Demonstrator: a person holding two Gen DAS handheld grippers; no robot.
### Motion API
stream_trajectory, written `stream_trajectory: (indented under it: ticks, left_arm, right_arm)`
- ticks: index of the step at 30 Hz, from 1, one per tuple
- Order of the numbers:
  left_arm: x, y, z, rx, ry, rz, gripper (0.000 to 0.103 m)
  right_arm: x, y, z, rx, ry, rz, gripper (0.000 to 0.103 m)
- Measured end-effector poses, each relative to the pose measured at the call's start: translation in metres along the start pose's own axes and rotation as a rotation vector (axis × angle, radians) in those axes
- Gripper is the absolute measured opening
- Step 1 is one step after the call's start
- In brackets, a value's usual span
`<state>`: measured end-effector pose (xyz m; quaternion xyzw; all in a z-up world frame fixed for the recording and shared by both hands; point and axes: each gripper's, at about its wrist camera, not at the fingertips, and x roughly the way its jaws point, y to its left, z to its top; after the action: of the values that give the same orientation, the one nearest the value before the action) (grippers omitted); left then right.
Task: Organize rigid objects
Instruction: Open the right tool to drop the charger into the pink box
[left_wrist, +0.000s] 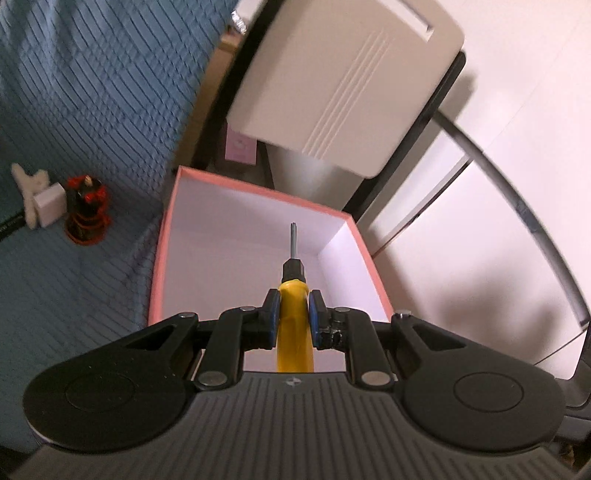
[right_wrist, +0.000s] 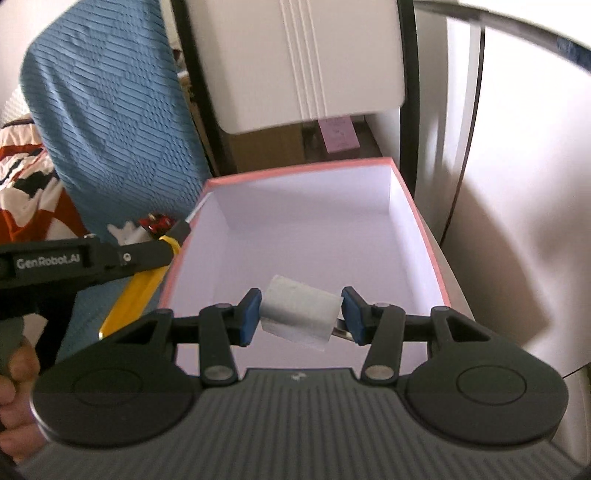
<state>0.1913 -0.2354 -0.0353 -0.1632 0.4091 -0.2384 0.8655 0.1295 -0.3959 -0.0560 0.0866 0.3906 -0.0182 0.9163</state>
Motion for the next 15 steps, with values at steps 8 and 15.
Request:
stream_trajectory:
  ticks: [8, 15]
  left_arm:
    - [0.059, -0.002, -0.019, -0.01, 0.109, 0.034, 0.019]
    - [0.087, 0.006, -0.026, -0.026, 0.175, 0.058, 0.019]
  right_arm:
    - [0.043, -0.029, -0.009, 0.017, 0.103, 0.025, 0.05]
    - [0.076, -0.043, -0.017, 0.042, 0.167, 0.033, 0.05]
